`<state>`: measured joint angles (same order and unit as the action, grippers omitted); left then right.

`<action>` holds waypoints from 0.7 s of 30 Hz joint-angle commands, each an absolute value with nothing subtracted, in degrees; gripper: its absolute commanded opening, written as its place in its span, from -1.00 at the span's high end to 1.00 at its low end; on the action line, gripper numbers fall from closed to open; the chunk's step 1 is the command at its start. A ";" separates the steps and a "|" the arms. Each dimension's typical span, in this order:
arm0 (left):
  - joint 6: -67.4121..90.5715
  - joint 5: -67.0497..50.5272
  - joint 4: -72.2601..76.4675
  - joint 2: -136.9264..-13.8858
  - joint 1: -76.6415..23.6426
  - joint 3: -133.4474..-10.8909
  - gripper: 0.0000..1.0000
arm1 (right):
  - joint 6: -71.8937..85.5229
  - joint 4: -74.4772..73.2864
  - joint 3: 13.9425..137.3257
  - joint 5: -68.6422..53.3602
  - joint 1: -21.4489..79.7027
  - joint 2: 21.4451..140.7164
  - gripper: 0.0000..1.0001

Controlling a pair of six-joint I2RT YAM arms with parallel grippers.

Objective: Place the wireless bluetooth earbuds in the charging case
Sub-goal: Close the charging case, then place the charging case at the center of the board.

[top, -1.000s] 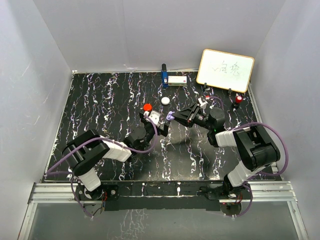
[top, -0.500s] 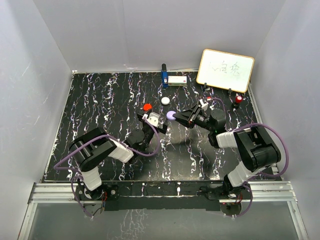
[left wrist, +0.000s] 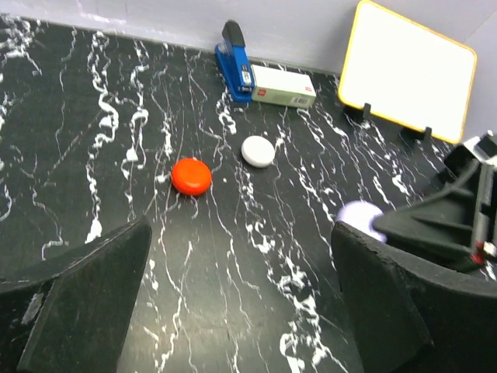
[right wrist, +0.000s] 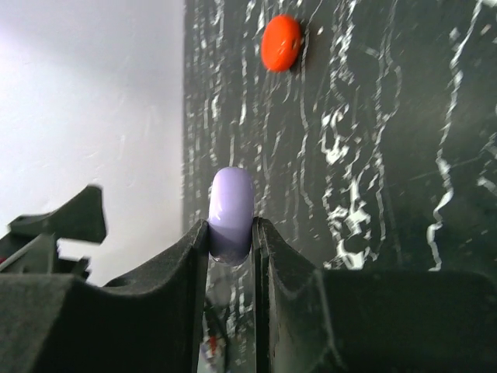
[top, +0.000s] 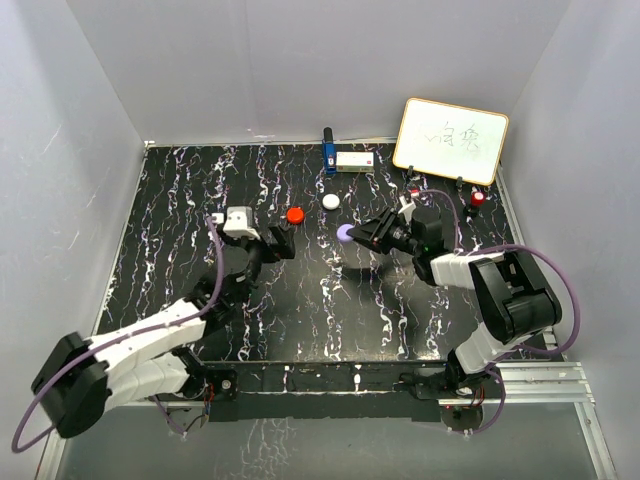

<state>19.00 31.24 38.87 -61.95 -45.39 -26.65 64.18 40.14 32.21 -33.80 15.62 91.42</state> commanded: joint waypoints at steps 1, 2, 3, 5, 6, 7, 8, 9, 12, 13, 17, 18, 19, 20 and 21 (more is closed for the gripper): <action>28.59 27.16 13.18 -55.29 -44.90 -30.02 -0.97 | 53.59 31.08 38.23 -27.48 15.45 91.41 1.00; 29.05 26.21 10.35 -54.54 -44.79 -31.09 -0.97 | 52.86 29.93 39.22 -26.88 15.42 92.38 1.00; 29.37 24.99 7.76 -54.05 -44.72 -32.29 -0.97 | 52.38 29.21 40.16 -26.67 15.44 93.76 1.00; 30.00 22.64 3.66 -53.65 -44.65 -34.57 -0.97 | 51.26 27.70 42.09 -26.61 15.46 96.53 1.00; 30.47 22.14 1.96 -53.60 -44.63 -35.69 -0.97 | 50.89 27.09 42.92 -26.67 15.40 97.84 1.00; 31.35 22.46 0.25 -53.53 -44.65 -36.66 -0.97 | 50.79 26.86 43.65 -27.00 15.46 99.05 1.00; 32.37 23.30 -1.08 -53.38 -44.64 -37.40 -0.97 | 50.70 26.64 44.21 -27.30 15.53 100.28 1.00; 33.12 24.16 -2.00 -53.12 -44.65 -37.86 -0.97 | 50.58 26.42 44.63 -27.40 15.64 101.77 1.00; 34.04 24.85 -3.12 -51.79 -44.62 -38.13 -0.97 | 49.82 25.62 45.34 -27.08 16.10 103.89 1.00; 34.59 25.25 -3.20 -50.90 -44.65 -37.89 -0.97 | 49.57 25.40 45.42 -27.04 16.24 104.42 1.00; 36.19 25.57 -3.15 -48.52 -44.65 -37.00 -0.97 | 49.07 24.16 45.32 -27.29 17.06 105.54 1.00; 36.07 25.24 -3.00 -48.30 -44.66 -36.97 -0.97 | 49.05 24.04 45.01 -27.27 17.32 105.49 0.99; 35.96 25.11 -3.08 -48.26 -44.65 -37.05 -0.97 | 49.04 23.99 44.62 -27.06 17.55 105.33 0.93; 36.09 25.10 -3.34 -48.36 -44.64 -37.26 -0.97 | 49.04 23.93 44.26 -26.89 17.76 105.11 0.79; 36.22 25.05 -3.49 -48.68 -44.65 -37.41 -0.97 | 49.04 23.79 43.96 -26.69 17.93 104.93 0.60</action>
<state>35.18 24.99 -1.63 -49.41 -44.88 -36.07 50.76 24.45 43.75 -28.21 16.91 105.38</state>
